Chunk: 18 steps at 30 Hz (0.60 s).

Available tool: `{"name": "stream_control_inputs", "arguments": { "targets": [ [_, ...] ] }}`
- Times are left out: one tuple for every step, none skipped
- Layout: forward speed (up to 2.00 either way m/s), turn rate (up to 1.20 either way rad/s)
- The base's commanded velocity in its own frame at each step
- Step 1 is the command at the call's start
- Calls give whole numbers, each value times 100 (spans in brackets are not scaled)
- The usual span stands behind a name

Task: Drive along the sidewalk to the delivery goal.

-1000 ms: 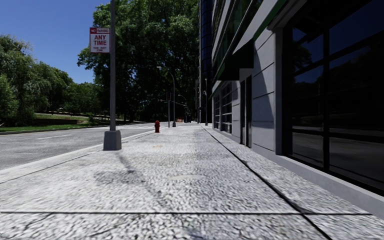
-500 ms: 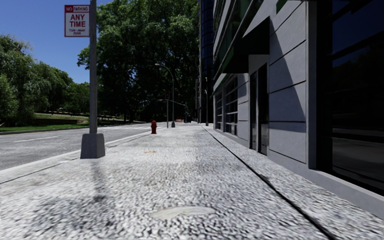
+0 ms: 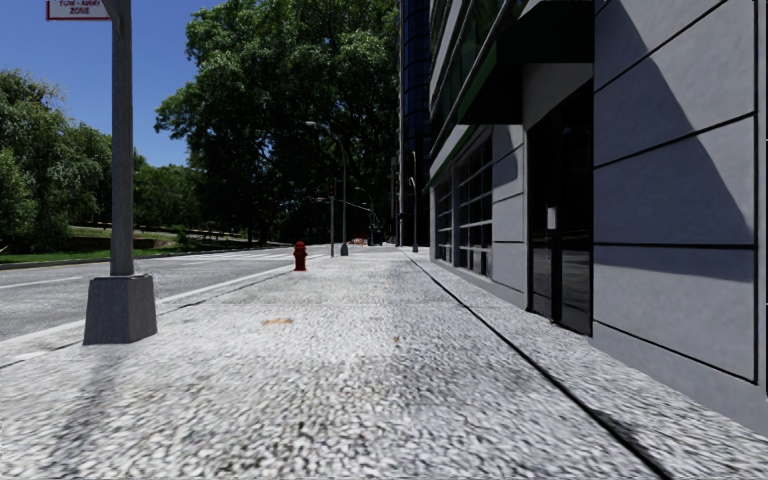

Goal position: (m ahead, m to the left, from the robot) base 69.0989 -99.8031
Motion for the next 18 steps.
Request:
{"name": "stream_control_inputs", "arguments": {
  "targets": [
    [200, 0],
    [200, 0],
    [200, 0],
    [200, 0],
    [200, 0],
    [200, 0],
    [200, 0],
    [200, 0],
    [200, 0],
    [200, 0],
    [200, 0],
    [200, 0],
    [200, 0],
    [200, 0],
    [200, 0],
    [200, 0],
    [200, 0],
    [200, 0]
  ]
}}
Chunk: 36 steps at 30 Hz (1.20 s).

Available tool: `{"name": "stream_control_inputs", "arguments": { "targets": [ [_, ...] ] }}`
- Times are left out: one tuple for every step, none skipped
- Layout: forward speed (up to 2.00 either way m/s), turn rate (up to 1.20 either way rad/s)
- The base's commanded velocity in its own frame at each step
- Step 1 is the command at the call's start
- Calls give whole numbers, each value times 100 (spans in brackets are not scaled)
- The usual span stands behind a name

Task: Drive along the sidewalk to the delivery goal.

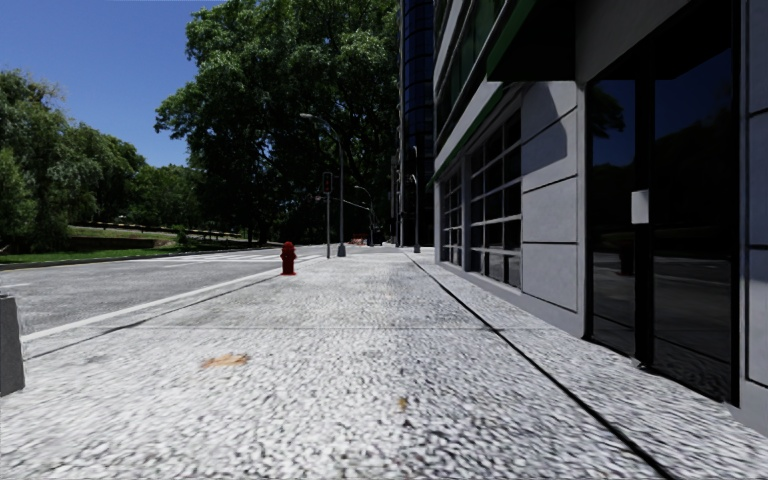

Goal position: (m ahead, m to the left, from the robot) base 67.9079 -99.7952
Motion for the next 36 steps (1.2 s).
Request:
{"name": "stream_control_inputs", "arguments": {
  "targets": [
    [200, 0],
    [200, 0],
    [200, 0],
    [200, 0],
    [200, 0],
    [200, 0],
    [200, 0],
    [200, 0],
    [200, 0],
    [200, 0],
    [200, 0],
    [200, 0],
    [200, 0],
    [200, 0],
    [200, 0],
    [200, 0],
    [200, 0],
    [200, 0],
    [200, 0],
    [200, 0],
    [200, 0],
    [200, 0],
    [200, 0],
    [200, 0],
    [200, 0],
    [200, 0],
    [200, 0],
    [200, 0],
    [200, 0],
    [200, 0],
    [200, 0],
    [200, 0],
    [200, 0],
    [200, 0],
    [200, 0],
    [200, 0]
  ]
}}
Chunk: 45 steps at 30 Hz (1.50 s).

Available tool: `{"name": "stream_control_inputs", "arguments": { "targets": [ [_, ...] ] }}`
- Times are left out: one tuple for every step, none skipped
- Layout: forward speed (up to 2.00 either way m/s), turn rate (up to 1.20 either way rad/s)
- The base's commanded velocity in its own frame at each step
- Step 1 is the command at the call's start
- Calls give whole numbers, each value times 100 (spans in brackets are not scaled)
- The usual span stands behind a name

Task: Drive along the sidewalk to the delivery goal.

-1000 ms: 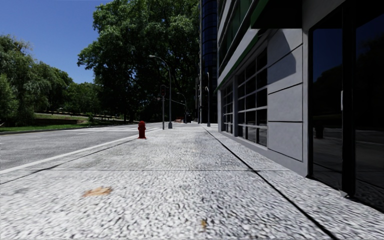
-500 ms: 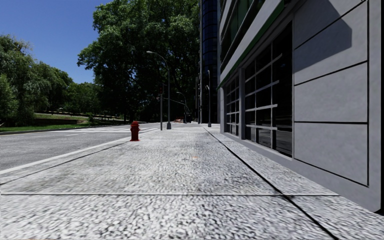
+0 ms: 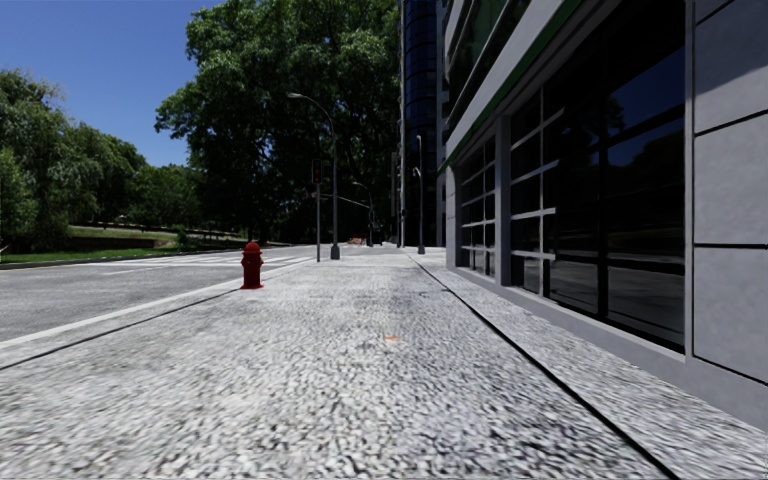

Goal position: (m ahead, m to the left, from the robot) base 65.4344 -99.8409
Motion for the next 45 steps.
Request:
{"name": "stream_control_inputs", "arguments": {
  "targets": [
    [200, 0],
    [200, 0],
    [200, 0],
    [200, 0],
    [200, 0],
    [200, 0],
    [200, 0],
    [200, 0],
    [200, 0],
    [200, 0],
    [200, 0],
    [200, 0],
    [200, 0],
    [200, 0],
    [200, 0],
    [200, 0],
    [200, 0],
    [200, 0],
    [200, 0],
    [200, 0],
    [200, 0],
    [200, 0],
    [200, 0],
    [200, 0],
    [200, 0],
    [200, 0],
    [200, 0],
    [200, 0],
    [200, 0],
    [200, 0],
    [200, 0],
    [200, 0],
    [200, 0],
    [200, 0],
    [200, 0],
    [200, 0],
    [200, 0],
    [200, 0],
    [200, 0],
    [200, 0],
    [200, 0],
    [200, 0],
    [200, 0],
    [200, 0],
    [200, 0]
  ]
}}
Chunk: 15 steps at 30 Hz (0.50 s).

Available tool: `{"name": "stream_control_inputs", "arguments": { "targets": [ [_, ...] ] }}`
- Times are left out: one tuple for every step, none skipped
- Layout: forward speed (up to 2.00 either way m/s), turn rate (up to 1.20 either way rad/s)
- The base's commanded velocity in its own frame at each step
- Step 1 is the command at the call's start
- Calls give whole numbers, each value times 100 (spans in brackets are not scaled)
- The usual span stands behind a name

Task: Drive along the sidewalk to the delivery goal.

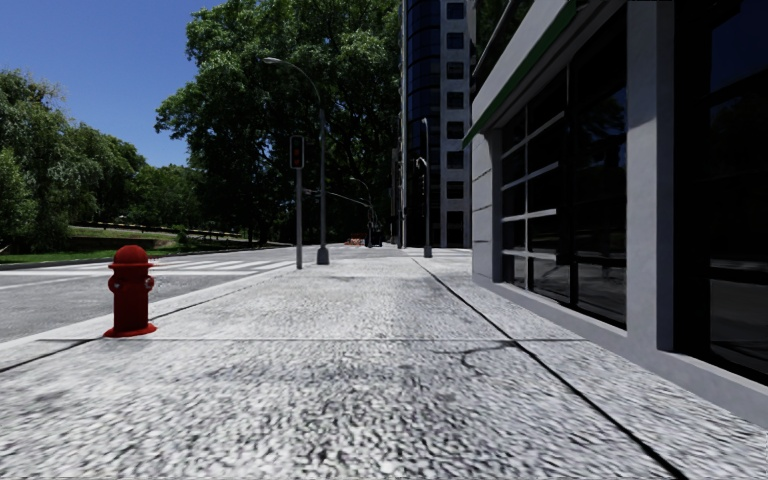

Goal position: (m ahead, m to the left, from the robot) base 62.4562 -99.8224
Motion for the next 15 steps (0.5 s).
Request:
{"name": "stream_control_inputs", "arguments": {
  "targets": [
    [200, 0],
    [200, 0],
    [200, 0],
    [200, 0],
    [200, 0],
    [200, 0],
    [200, 0],
    [200, 0],
    [200, 0],
    [200, 0],
    [200, 0],
    [200, 0],
    [200, 0],
    [200, 0],
    [200, 0]
  ]
}}
